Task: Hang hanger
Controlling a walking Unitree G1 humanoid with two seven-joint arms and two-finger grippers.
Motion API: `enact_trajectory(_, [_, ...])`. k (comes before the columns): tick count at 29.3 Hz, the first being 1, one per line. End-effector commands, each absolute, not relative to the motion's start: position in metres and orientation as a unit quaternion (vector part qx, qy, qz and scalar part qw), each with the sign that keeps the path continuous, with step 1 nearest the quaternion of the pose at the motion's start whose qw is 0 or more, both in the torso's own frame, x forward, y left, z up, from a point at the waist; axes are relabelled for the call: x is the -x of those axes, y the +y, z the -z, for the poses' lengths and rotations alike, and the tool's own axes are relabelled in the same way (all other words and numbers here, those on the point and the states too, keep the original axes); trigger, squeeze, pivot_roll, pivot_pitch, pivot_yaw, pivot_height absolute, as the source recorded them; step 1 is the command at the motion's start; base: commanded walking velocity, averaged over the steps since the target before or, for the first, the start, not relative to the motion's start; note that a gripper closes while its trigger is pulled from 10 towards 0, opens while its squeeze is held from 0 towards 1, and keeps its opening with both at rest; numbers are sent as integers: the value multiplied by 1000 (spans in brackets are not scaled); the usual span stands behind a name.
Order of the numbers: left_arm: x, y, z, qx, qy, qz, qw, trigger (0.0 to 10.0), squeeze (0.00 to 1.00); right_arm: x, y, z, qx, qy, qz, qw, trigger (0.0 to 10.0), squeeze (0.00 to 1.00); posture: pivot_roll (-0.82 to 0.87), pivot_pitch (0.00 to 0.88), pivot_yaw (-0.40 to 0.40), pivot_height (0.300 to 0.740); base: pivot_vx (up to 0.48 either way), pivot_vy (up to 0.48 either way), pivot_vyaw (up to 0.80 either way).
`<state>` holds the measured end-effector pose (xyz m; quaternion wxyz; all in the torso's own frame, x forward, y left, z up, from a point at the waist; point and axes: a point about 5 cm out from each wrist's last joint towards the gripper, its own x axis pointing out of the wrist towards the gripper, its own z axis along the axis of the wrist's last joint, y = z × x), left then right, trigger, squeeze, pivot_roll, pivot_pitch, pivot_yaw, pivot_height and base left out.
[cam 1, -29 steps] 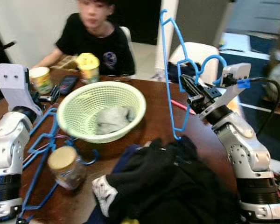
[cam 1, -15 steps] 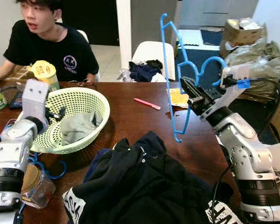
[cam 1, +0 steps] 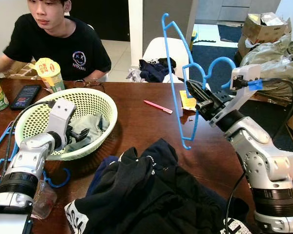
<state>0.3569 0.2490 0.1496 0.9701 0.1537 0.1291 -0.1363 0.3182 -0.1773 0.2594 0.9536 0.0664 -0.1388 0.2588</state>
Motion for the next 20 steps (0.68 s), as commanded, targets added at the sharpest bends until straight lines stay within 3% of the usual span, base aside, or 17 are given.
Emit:
enact_trajectory(1, [-356,249,-143,-157,147,142,966,10000,0,-315,-176,-261,-68,-140,-265,952,10000,0,3,144,19,740,0,0,0])
enact_trajectory(10, [-354,252,-127,-153,195,133,960,10000,0,-314,-178,-264,-64,-139,-262,953,10000,0,3,145,16,740,0,0,0])
enact_trajectory(11, [-354,252,-126,-154,196,134,959,0,0,-314,-178,-264,-63,-139,-262,953,10000,0,4,146,15,740,0,0,0])
enact_trajectory(20, [-355,251,-130,-149,185,139,961,0,0,-315,-177,-265,-64,-140,-261,953,10000,0,10,142,16,740,0,0,0])
